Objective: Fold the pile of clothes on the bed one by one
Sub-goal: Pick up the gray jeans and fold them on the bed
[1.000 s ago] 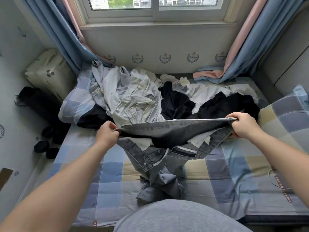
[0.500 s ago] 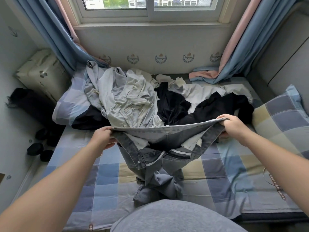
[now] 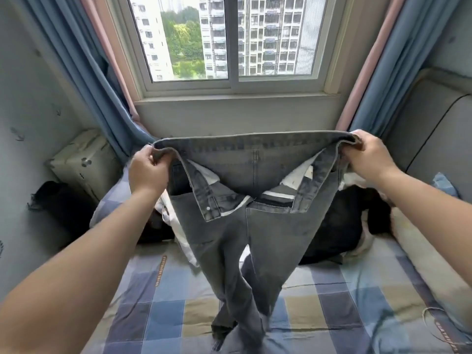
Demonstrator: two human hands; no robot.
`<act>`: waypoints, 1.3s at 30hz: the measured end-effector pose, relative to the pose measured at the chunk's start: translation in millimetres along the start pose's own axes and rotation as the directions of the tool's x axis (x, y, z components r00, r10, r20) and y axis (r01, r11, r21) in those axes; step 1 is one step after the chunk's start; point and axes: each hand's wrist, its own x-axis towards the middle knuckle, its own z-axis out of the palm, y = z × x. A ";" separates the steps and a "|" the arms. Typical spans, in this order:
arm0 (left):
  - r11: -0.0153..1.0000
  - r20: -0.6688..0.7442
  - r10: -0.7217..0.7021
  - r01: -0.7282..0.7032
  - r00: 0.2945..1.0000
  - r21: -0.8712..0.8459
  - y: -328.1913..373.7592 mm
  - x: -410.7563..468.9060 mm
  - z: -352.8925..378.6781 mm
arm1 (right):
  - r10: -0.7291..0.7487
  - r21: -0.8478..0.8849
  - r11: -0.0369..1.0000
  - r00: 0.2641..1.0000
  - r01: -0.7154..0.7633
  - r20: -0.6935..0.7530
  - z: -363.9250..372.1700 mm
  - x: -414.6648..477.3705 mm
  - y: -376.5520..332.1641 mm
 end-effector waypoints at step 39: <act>0.538 0.500 0.128 0.363 0.857 -0.761 311.5 31.1 -50.2 | -0.212 0.746 0.655 0.918 -0.122 0.336 -72.0 39.1 -329.9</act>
